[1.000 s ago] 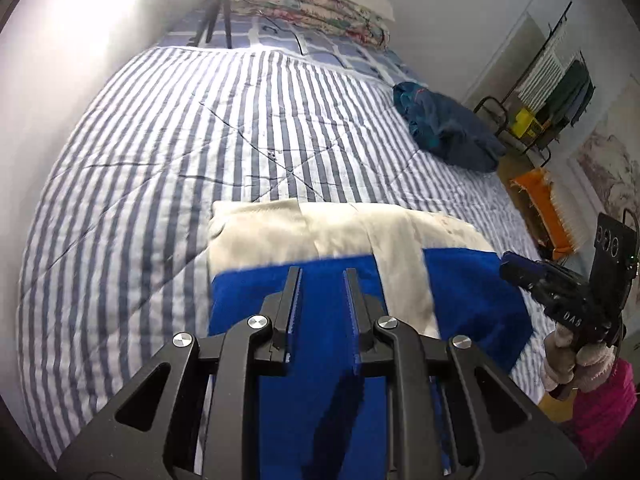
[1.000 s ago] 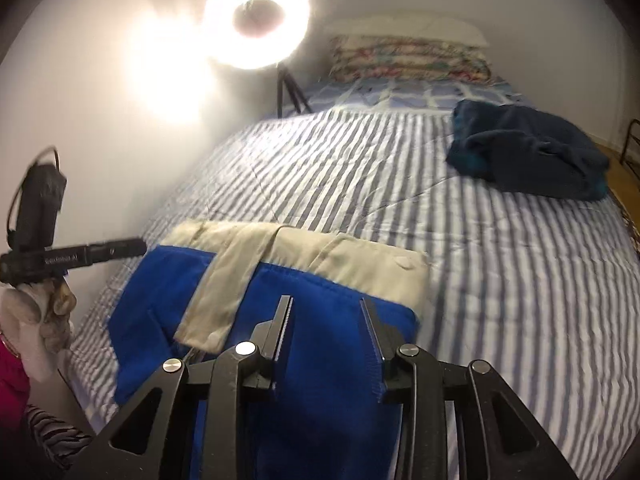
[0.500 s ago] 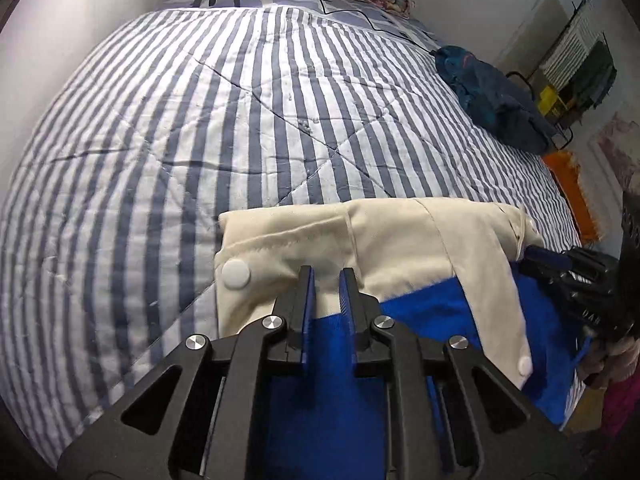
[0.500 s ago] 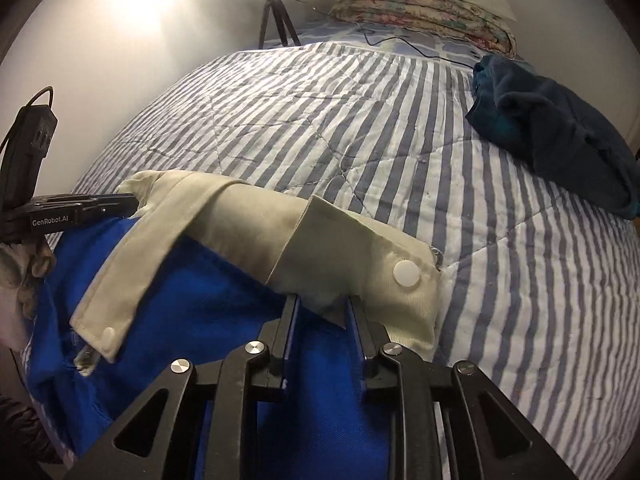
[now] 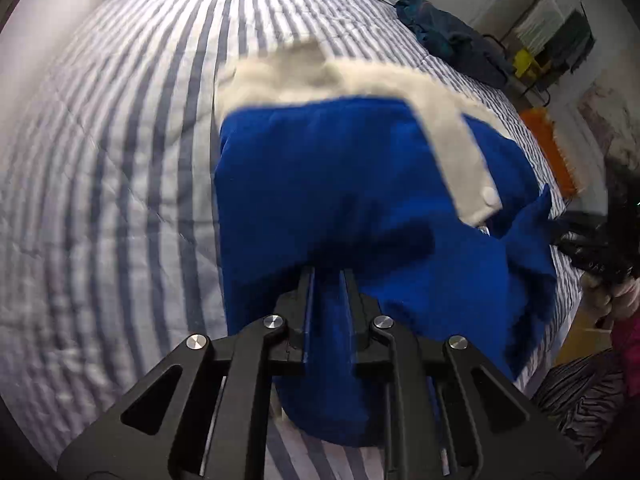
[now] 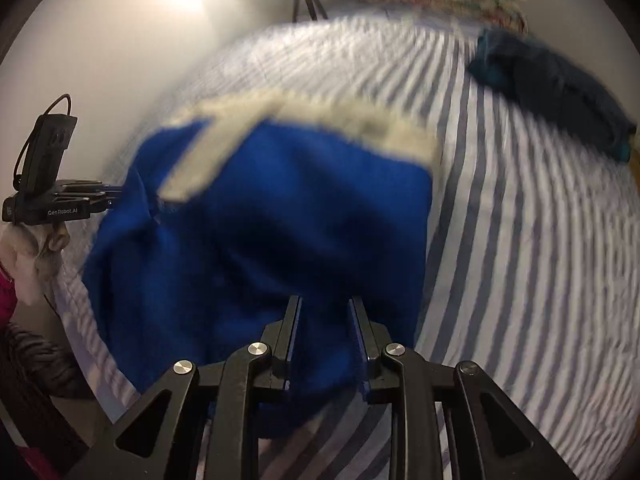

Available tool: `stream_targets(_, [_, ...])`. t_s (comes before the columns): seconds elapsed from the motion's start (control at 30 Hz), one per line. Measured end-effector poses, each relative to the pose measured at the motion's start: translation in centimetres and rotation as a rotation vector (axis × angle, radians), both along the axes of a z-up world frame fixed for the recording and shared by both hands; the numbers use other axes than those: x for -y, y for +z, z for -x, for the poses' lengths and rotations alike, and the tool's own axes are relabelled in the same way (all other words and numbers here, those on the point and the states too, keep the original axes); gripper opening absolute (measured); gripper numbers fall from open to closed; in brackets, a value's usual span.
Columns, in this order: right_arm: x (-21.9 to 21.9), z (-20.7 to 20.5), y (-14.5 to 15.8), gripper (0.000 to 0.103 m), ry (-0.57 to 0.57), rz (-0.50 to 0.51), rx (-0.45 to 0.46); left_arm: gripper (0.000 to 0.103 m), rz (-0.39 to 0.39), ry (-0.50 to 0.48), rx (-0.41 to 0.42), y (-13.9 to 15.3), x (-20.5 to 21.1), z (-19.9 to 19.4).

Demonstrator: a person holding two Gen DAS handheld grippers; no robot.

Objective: Fold large clothes

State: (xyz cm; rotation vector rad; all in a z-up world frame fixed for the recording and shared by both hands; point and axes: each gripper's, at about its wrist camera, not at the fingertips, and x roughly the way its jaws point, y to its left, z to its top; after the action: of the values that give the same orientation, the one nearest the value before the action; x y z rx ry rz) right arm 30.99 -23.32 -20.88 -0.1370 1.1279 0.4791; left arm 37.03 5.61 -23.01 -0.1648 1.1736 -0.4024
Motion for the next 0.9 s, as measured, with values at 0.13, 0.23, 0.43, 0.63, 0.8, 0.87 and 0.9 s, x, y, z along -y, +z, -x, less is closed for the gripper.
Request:
stream_targets(0.13, [-0.2, 0.2, -1.4, 0.022, -0.001, 0.018, -0.012, 0.012, -0.004, -0.007, -0.007, 0.3, -0.1, -0.1])
stream_targets(0.23, [0.5, 0.9, -0.1, 0.022, -0.011, -0.002, -0.028, 0.012, 0.04, 0.007, -0.024, 1.6, -1.4, 0.1])
stream_targets(0.43, [4.4, 3.2, 4.1, 0.069, -0.082, -0.204, 0.073, 0.065, 0.278, 0.19, -0.011, 3.9, -7.7, 0.6])
stream_targets(0.63, [7.1, 0.5, 2.4, 0.073, -0.223, -0.326, -0.002, 0.068, 0.487, 0.327, -0.153, 1.2, -10.9, -1.6])
stream_targets(0.8, [7.8, -2.0, 0.5, 0.078, -0.25, -0.4, -0.06, 0.068, 0.489, 0.294, -0.199, -0.7, -9.9, -2.9])
stream_targets(0.87, [7.3, -2.5, -0.4, 0.078, -0.251, -0.427, -0.09, 0.068, 0.47, 0.266, -0.209, -1.2, -8.8, -3.5])
stream_targets(0.9, [7.1, -2.9, -0.9, 0.079, -0.244, -0.447, -0.112, 0.068, 0.461, 0.263, -0.213, -1.5, -8.4, -3.6])
